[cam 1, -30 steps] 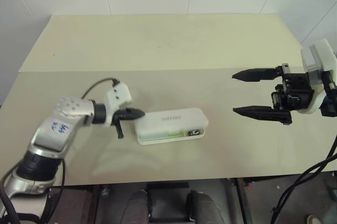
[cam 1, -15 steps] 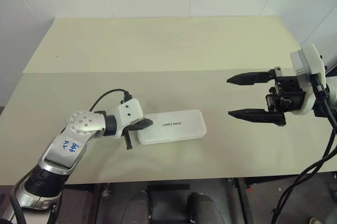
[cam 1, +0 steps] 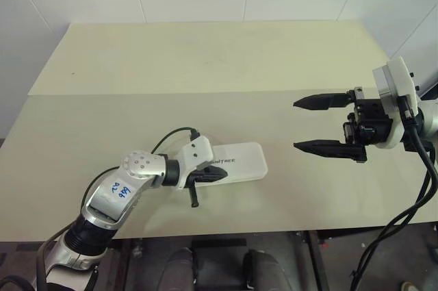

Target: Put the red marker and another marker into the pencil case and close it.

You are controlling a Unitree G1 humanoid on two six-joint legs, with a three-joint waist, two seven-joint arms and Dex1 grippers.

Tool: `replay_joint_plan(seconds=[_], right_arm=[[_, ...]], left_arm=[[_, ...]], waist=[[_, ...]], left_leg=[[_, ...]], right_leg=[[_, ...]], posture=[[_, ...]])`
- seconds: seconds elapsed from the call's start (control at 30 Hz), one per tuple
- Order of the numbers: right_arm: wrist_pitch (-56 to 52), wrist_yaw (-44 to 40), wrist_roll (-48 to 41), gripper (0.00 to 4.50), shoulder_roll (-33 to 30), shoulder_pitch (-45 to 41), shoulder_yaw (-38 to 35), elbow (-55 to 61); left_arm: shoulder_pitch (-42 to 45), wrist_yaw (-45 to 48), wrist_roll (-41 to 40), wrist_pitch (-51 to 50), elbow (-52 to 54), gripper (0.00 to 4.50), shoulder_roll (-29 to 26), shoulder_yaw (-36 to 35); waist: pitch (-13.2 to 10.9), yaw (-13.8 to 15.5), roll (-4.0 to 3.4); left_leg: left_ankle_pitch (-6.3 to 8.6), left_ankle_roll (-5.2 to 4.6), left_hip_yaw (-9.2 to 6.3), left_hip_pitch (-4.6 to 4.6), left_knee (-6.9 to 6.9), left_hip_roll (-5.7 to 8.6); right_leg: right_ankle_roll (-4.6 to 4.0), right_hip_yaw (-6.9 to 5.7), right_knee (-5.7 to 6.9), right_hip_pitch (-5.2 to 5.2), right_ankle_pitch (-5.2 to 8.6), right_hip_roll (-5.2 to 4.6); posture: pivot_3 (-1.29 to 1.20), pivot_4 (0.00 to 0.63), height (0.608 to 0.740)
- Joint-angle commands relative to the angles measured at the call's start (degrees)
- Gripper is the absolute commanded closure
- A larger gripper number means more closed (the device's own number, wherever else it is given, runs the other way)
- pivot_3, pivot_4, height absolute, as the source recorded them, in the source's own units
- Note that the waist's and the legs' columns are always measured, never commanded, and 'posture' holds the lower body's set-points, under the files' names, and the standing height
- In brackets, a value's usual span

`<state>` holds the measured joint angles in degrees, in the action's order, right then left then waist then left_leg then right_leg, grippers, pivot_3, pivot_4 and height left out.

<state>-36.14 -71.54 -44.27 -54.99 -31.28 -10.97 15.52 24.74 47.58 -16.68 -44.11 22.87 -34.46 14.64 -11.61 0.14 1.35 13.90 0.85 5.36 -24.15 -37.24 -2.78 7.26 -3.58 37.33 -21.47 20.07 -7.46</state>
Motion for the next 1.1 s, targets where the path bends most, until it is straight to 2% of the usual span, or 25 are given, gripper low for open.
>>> replay_joint_plan(seconds=[0.03, 0.1, 0.2, 0.3, 0.6, 0.77, 0.93, 1.1], right_arm=[[0.3, -0.5, -0.8, 0.0, -0.5, -1.3, -0.9, 0.3], [-0.6, -1.0, -1.9, 0.0, -0.4, -1.6, -1.1, -0.2], [-1.5, -2.0, -2.3, 0.0, 0.4, -2.6, -0.2, -3.1], [0.9, -2.9, 0.5, 0.0, 1.1, -1.8, 1.2, -5.8], [2.5, -4.3, 2.4, 0.0, -1.5, 0.7, -0.3, -5.9], [4.7, -5.1, 4.2, 0.0, -1.2, 0.1, 0.7, -7.5], [6.4, -6.2, 5.4, 0.0, -1.2, -1.3, 0.9, -9.1], [7.0, -7.6, 6.0, 0.0, -2.0, -1.1, 0.3, -9.5]], left_arm=[[0.1, 0.5, -3.8, -0.5, 1.5, 4.47, -2.0, -7.9], [-0.4, 1.8, -6.4, 0.1, 2.5, 4.47, -3.3, -12.1], [-2.9, 7.6, -15.1, 0.1, 6.7, 4.47, -7.1, -21.5], [-4.0, 7.9, -17.2, -0.8, 5.9, 4.47, -10.1, -25.4], [-3.8, 10.2, -20.5, -0.3, 2.1, 1.66, -17.3, -30.6], [-3.8, 9.1, -22.0, -1.1, 2.2, 0.02, -17.3, -31.0], [-1.6, 7.5, -19.8, 1.6, 1.7, 0.02, -16.6, -26.9], [-0.5, 7.5, -18.0, 3.9, -1.2, 0.02, -17.5, -26.3]], waist=[[0.0, -0.1, 0.0], [0.0, -0.2, 0.0], [0.0, -0.4, 0.03], [0.0, -0.2, 0.02], [0.0, -0.2, 0.03], [0.0, -0.3, 0.03], [0.0, -0.1, 0.03], [0.0, -0.2, 0.03]], left_leg=[[0.0, 0.0, -0.01, 0.0, 0.0, 0.0], [0.0, 0.0, -0.01, 0.0, 0.0, -0.01], [0.0, 0.0, -0.03, -0.01, 0.05, -0.03], [0.0, 0.0, -0.02, 0.0, 0.08, -0.03], [0.01, 0.0, 0.01, -0.03, 0.13, 0.0], [0.01, 0.0, 0.04, -0.02, 0.14, -0.01], [0.01, 0.0, 0.03, -0.03, 0.11, 0.0], [0.01, 0.0, 0.04, -0.03, 0.14, -0.01]], right_leg=[[0.0, 0.0, 0.0, 0.0, 0.0, 0.0], [0.0, 0.0, 0.01, -0.01, 0.0, 0.0], [0.0, 0.01, -0.01, -0.05, 0.0, -0.01], [-0.01, 0.0, -0.09, -0.02, 0.0, -0.02], [0.0, -0.03, -0.16, -0.02, 0.0, -0.01], [0.0, -0.02, -0.16, -0.03, 0.0, 0.0], [0.0, -0.03, -0.15, -0.03, 0.0, -0.01], [0.0, -0.02, -0.16, -0.03, 0.0, 0.01]], posture=[[0.0, 0.15, 0.74], [0.0, 0.15, 0.74], [0.0, 0.15, 0.74], [0.0, 0.15, 0.74], [0.0, 0.15, 0.74], [0.0, 0.15, 0.74], [0.0, 0.15, 0.74], [0.0, 0.15, 0.74]])
